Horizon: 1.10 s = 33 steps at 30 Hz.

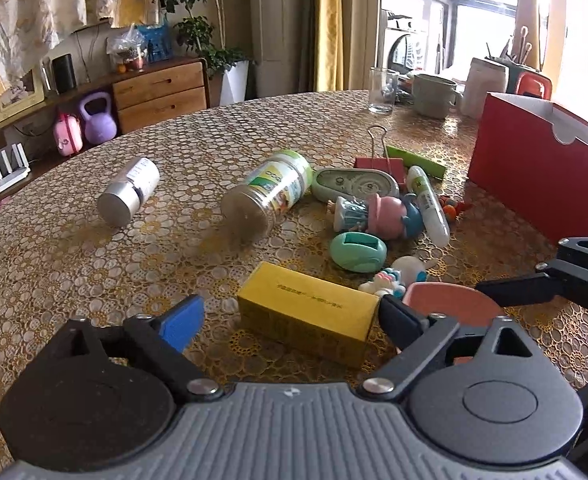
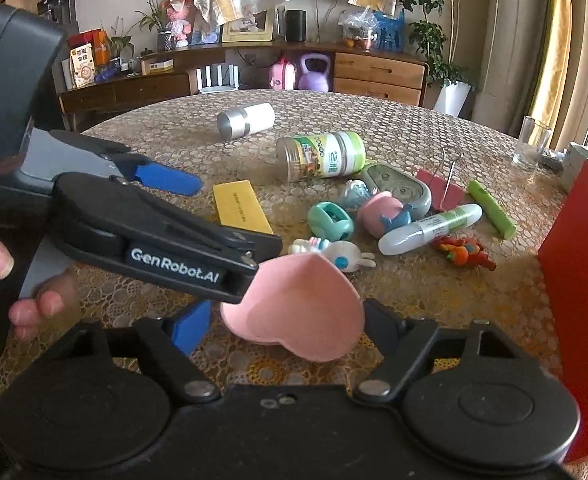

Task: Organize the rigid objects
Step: 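Grasp the yellow box with the left gripper while the right gripper grasps the pink heart dish, then carry the yellow box and pink heart dish over the red box with both grippers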

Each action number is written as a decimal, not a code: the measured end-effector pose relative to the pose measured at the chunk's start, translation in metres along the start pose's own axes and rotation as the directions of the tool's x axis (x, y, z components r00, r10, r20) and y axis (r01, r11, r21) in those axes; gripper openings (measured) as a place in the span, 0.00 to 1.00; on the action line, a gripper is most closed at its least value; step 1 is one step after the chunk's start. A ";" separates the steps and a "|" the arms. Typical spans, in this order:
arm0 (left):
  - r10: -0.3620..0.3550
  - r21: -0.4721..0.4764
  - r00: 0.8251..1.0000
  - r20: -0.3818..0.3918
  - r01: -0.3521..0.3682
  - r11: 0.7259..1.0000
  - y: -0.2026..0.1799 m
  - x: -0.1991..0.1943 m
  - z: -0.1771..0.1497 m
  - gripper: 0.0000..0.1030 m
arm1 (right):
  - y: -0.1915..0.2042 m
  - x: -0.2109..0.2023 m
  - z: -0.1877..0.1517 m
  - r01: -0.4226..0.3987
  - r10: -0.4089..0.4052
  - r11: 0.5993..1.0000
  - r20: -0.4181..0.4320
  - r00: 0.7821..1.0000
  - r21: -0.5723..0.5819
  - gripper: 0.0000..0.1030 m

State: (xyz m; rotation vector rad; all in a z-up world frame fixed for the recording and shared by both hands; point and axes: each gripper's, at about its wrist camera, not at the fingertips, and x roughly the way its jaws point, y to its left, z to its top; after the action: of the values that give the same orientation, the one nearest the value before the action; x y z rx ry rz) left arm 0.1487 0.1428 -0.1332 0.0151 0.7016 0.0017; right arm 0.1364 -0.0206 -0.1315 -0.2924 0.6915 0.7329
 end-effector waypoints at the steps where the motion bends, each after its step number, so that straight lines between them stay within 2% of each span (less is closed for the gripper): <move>1: -0.004 0.005 1.000 0.000 0.004 1.000 -0.001 0.000 0.000 0.83 | 0.000 0.000 0.000 0.002 -0.002 1.000 -0.003 1.000 0.000 0.74; 4: -0.011 0.024 1.000 0.004 0.011 1.000 -0.005 -0.001 0.001 0.74 | 0.001 0.000 0.001 0.012 -0.012 1.000 -0.001 1.000 -0.002 0.73; 12: 0.018 -0.002 1.000 -0.016 -0.018 1.000 -0.005 -0.003 0.002 0.74 | -0.009 -0.010 -0.003 0.034 -0.034 0.999 0.013 0.999 0.033 0.73; 21: 0.012 -0.034 1.000 -0.012 -0.013 0.999 -0.012 -0.025 0.003 0.73 | -0.031 -0.052 -0.004 0.047 -0.052 0.994 0.043 0.998 0.100 0.73; 24: 0.001 -0.042 1.000 0.006 -0.001 0.999 -0.018 -0.039 0.009 0.73 | -0.038 -0.074 -0.001 0.034 -0.041 0.993 0.062 0.997 0.114 0.73; 33: -0.062 0.004 0.997 0.050 0.062 0.998 -0.061 -0.078 0.045 0.73 | -0.066 -0.131 0.009 0.089 -0.104 0.987 0.108 0.989 0.131 0.73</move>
State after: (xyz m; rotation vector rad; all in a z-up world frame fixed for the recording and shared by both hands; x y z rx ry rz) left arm 0.1176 0.0807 -0.0493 -0.0044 0.6521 -0.0591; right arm 0.1166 -0.1305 -0.0366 -0.1663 0.6076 0.6062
